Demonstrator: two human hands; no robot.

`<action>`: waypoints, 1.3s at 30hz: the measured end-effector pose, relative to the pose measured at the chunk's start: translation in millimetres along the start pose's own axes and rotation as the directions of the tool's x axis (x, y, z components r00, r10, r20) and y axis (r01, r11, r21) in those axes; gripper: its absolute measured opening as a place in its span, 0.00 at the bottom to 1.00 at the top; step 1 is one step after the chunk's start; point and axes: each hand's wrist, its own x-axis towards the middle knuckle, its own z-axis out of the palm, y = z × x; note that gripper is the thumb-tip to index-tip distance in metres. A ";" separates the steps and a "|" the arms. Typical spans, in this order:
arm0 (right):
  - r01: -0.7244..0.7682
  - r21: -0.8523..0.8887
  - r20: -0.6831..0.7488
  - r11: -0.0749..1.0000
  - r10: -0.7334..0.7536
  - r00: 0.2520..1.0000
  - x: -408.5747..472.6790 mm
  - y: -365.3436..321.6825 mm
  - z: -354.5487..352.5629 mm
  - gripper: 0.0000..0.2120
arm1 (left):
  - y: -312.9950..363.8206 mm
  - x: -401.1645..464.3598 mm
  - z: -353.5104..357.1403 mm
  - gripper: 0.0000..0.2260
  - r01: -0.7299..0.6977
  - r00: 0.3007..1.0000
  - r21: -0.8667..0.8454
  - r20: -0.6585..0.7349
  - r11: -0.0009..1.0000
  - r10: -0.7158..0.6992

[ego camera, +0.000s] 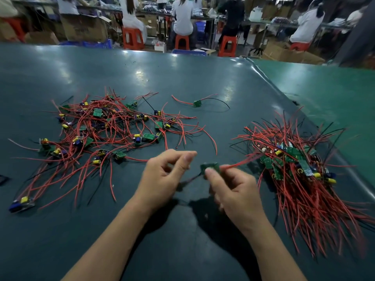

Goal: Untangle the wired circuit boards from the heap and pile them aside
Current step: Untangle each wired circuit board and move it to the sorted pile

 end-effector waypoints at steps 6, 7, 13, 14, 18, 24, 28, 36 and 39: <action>0.244 0.223 -0.659 0.944 -0.038 0.751 20.0 -12.4 -26.9 0.12 | -10.3 4.7 -11.9 0.08 -0.026 0.901 0.298 -0.407 0.954 0.152; 0.260 0.277 -0.699 0.925 0.009 0.715 24.5 -13.3 -33.2 0.12 | -11.4 5.5 -14.3 0.07 -0.027 0.894 0.367 -0.407 0.930 0.187; -0.066 0.305 -0.417 0.950 0.196 0.887 21.7 3.1 -27.8 0.15 | -20.8 8.9 -29.7 0.14 0.311 0.887 0.695 -0.457 0.648 0.064; -0.098 0.274 -0.363 0.957 0.197 0.911 18.8 5.5 -25.0 0.16 | -22.7 9.7 -34.2 0.17 0.386 0.878 0.698 -0.479 0.603 -0.007; -0.130 -0.002 -0.231 0.992 0.126 0.965 8.9 13.6 -17.6 0.13 | -27.8 11.2 -47.7 0.19 0.532 0.837 0.706 -0.523 0.468 -0.163; -0.084 -0.273 -0.136 0.958 0.048 0.990 5.8 18.1 -12.7 0.14 | -26.7 12.6 -51.2 0.12 0.490 0.851 0.722 -0.518 0.488 -0.087; -0.085 -0.284 -0.139 0.955 0.047 0.989 4.8 18.7 -13.1 0.13 | -24.7 10.8 -51.1 0.09 0.396 0.828 0.688 -0.554 0.609 0.087; -0.111 -0.092 -0.021 0.990 0.109 0.994 1.5 10.9 -9.1 0.05 | -8.2 7.8 -36.6 0.04 -0.223 0.752 0.504 -0.455 0.834 0.476; -0.150 0.104 0.122 0.983 0.137 0.983 -0.1 4.0 -2.8 0.10 | 10.0 0.3 -1.6 0.05 -0.060 0.953 -0.181 -0.303 0.982 0.002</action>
